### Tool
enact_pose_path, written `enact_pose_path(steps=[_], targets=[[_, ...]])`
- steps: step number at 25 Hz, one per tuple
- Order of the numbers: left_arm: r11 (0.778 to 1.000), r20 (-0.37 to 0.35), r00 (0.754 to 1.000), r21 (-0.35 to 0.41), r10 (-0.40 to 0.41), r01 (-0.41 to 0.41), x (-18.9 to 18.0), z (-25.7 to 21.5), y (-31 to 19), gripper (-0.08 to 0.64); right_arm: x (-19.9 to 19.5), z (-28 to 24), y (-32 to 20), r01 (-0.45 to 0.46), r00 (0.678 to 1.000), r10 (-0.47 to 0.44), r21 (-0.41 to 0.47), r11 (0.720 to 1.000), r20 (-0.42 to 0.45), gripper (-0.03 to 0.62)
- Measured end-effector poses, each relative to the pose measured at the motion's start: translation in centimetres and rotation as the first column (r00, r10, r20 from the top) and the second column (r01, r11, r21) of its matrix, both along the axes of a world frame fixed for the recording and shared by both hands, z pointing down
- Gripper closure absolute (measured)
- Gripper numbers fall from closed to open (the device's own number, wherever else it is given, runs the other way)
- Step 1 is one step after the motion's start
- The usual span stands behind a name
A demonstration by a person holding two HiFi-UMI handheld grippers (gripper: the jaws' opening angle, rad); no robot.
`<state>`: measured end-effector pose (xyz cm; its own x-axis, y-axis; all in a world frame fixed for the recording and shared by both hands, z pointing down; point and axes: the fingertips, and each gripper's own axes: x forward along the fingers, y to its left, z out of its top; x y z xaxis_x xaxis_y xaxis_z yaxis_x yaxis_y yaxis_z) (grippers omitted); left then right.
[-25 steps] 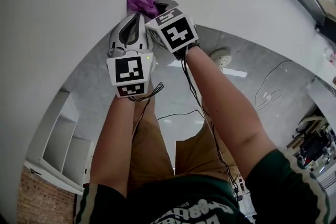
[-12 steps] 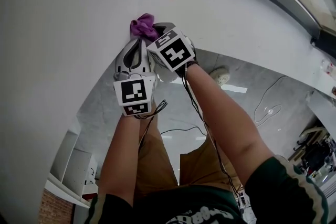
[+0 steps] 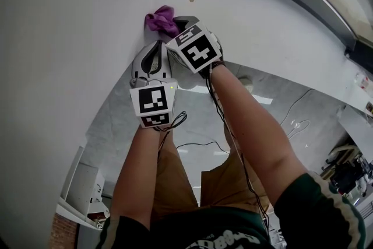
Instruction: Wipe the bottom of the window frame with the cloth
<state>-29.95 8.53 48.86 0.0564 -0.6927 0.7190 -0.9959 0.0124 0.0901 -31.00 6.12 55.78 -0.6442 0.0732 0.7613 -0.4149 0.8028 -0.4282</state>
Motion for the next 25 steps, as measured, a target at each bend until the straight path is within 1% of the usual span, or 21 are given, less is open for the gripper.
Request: enact_pose_path(steps=[2, 7, 12, 15, 18, 21, 23, 25], targets=[[1.0, 0.014, 1.0, 0.001, 0.003, -0.003, 0.3, 0.1, -0.8, 0.552, 0.1, 0.0, -1.1, 0.0, 1.0, 0.0, 0.007, 1.0, 0.003, 0.431], [1.0, 0.004, 1.0, 0.021, -0.006, 0.006, 0.4, 0.0, -3.7, 0.551, 0.2, -0.1, -4.7, 0.007, 1.0, -0.007, 0.064, 0.998, 0.0, 0.431], [0.998, 0.01, 0.999, 0.043, 0.043, -0.043, 0.9, 0.0, -7.1, 0.552, 0.5, 0.0, -8.1, 0.028, 1.0, -0.027, 0.109, 0.994, -0.011, 0.431], [0.996, 0.015, 0.997, 0.059, 0.072, -0.073, 1.0, -0.1, -9.0, 0.552, 0.7, 0.0, -9.8, 0.019, 1.0, -0.017, 0.129, 0.991, -0.02, 0.431], [0.994, 0.031, 0.996, 0.069, 0.086, -0.088, 0.5, -0.3, -10.5, 0.552, 0.5, -0.1, -10.9, 0.001, 1.0, 0.001, 0.13, 0.991, -0.02, 0.431], [0.994, 0.035, 0.997, 0.072, 0.075, -0.077, -0.1, -0.4, -11.6, 0.552, 0.2, -0.4, -12.0, -0.013, 1.0, 0.016, 0.137, 0.99, -0.017, 0.431], [0.995, 0.027, 0.998, 0.07, 0.064, -0.066, -0.1, -0.4, -11.7, 0.551, 0.4, -0.4, -12.5, -0.018, 0.999, 0.023, 0.156, 0.988, -0.033, 0.431], [0.995, 0.026, 0.997, 0.068, 0.067, -0.069, 0.0, -0.3, -11.5, 0.552, 0.4, -0.3, -12.6, -0.021, 0.999, 0.026, 0.161, 0.987, -0.031, 0.431]])
